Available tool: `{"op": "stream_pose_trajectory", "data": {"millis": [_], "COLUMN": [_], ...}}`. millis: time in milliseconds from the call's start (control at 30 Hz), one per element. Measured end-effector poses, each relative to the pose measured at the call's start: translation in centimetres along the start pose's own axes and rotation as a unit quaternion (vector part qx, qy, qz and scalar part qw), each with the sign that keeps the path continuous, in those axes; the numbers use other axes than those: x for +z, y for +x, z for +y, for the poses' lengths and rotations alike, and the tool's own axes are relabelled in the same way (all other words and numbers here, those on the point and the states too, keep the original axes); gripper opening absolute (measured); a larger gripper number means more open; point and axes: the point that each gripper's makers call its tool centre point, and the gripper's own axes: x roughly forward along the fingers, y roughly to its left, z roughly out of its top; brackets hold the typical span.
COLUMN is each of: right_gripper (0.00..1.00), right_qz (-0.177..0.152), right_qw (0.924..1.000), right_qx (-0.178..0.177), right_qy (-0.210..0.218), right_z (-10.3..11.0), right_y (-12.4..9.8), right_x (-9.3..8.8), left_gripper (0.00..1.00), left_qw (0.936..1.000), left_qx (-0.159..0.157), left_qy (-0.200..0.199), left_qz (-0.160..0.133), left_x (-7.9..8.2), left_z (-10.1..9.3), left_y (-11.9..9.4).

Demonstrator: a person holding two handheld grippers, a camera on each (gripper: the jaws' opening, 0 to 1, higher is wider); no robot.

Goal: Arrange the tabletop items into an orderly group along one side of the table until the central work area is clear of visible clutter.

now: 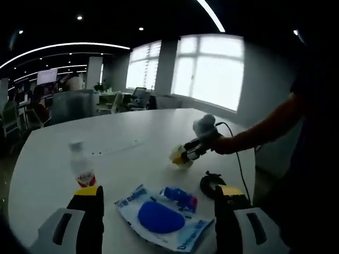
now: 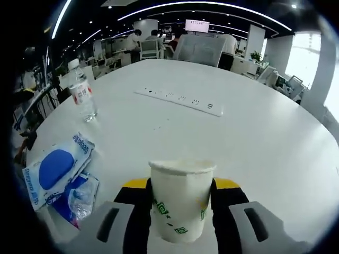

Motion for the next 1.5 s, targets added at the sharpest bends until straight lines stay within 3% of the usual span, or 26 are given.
{"op": "stream_pose_trajectory", "data": {"millis": [433, 767, 1067, 1367, 1500], "right_gripper": [0.38, 0.38, 0.38, 0.38, 0.38], "right_qz": [-0.058, -0.103, -0.136, -0.157, -0.166], "right_qw": [0.9978, 0.9929, 0.9877, 0.9834, 0.9812], "right_qx": [0.028, 0.059, 0.077, 0.091, 0.099], "right_qy": [0.011, 0.010, 0.006, 0.004, -0.001], "right_z": [3.4, 6.5, 8.1, 9.4, 10.0], "right_y": [-3.6, -6.7, -9.1, -10.7, -11.3], "right_x": [1.1, 2.5, 3.3, 3.5, 3.6], "left_gripper": [0.73, 0.63, 0.54, 0.49, 0.46], "left_qw": [0.9990, 0.9949, 0.9950, 0.9965, 0.9961], "left_qx": [-0.034, -0.073, -0.078, -0.065, -0.074], "left_qy": [0.029, 0.065, 0.046, 0.020, 0.022], "left_qz": [0.008, 0.024, 0.043, 0.048, 0.043], "left_x": [1.9, 3.4, 4.4, 5.5, 6.2], "left_z": [-1.4, -3.7, -4.3, -4.1, -4.7], "left_y": [3.2, 6.0, 8.4, 10.0, 10.8]}}
